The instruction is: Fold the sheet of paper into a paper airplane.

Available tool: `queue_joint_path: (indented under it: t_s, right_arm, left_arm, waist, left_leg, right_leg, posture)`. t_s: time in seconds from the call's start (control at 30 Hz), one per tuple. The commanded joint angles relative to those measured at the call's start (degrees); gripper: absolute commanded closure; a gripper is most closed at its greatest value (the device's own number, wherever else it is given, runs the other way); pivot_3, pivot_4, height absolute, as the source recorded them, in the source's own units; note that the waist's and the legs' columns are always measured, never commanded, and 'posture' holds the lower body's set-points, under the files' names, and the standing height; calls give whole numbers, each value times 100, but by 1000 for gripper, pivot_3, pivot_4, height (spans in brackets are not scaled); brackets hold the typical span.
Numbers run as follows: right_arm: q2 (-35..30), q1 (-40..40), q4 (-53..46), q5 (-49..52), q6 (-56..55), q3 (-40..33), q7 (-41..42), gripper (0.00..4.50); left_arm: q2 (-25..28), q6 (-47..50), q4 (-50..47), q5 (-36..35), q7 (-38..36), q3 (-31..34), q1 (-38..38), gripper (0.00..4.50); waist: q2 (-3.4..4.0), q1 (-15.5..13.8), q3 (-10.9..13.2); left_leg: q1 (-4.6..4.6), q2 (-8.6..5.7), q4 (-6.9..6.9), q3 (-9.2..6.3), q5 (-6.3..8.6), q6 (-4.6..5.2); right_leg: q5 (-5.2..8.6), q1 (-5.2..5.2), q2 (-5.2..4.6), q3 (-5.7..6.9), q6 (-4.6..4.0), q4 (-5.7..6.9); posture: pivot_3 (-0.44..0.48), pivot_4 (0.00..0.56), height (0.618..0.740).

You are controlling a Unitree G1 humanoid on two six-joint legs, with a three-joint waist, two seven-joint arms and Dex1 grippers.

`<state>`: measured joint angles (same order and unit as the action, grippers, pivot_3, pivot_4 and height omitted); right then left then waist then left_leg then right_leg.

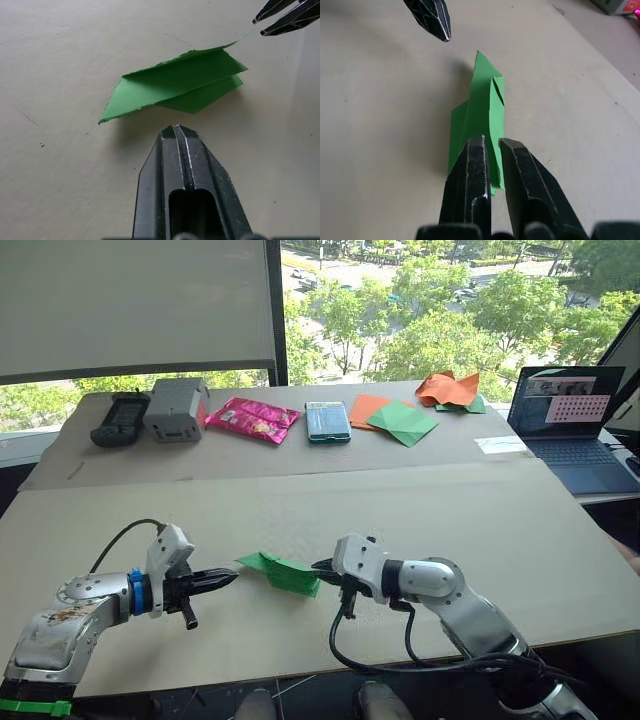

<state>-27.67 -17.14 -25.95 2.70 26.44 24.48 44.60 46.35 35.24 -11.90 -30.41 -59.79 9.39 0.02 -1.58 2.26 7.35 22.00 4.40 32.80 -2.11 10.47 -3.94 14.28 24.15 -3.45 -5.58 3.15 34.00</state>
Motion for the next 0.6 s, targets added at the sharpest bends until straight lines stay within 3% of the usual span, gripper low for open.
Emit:
queue_joint_path:
  t_s: [0.03, 0.13, 0.6]
  right_arm:
    - [-108, 26, -425, 126, -371, -153, 144, 2528]
    - [-94, 11, -408, 173, -496, -88, 232, 1596]
    - [461, -281, 874, -588, -1134, 536, -40, 1596]
  left_arm:
    - [45, 26, -177, -136, 33, 193, -9, 4500]
    - [8, 58, -199, -189, 99, 203, -32, 4500]
    - [-129, 493, -1059, -666, 660, 459, 183, 4500]
  waist:
    - [-7, 3, 21]
    - [-10, 3, 27]
    - [-8, 13, 26]
  left_leg:
    - [-1, 0, 5, 0, 0, 0]
    - [-5, 0, 9, 0, 0, 0]
    - [-11, 0, 8, 1, -1, 2]
  right_leg:
    - [0, 1, -1, 0, 0, -2]
    - [0, 5, -1, 2, 0, -7]
    - [-1, 0, 3, -2, -2, 6]
  posture:
    - [0, 150, 721]
    - [0, 150, 721]
    - [0, 150, 721]
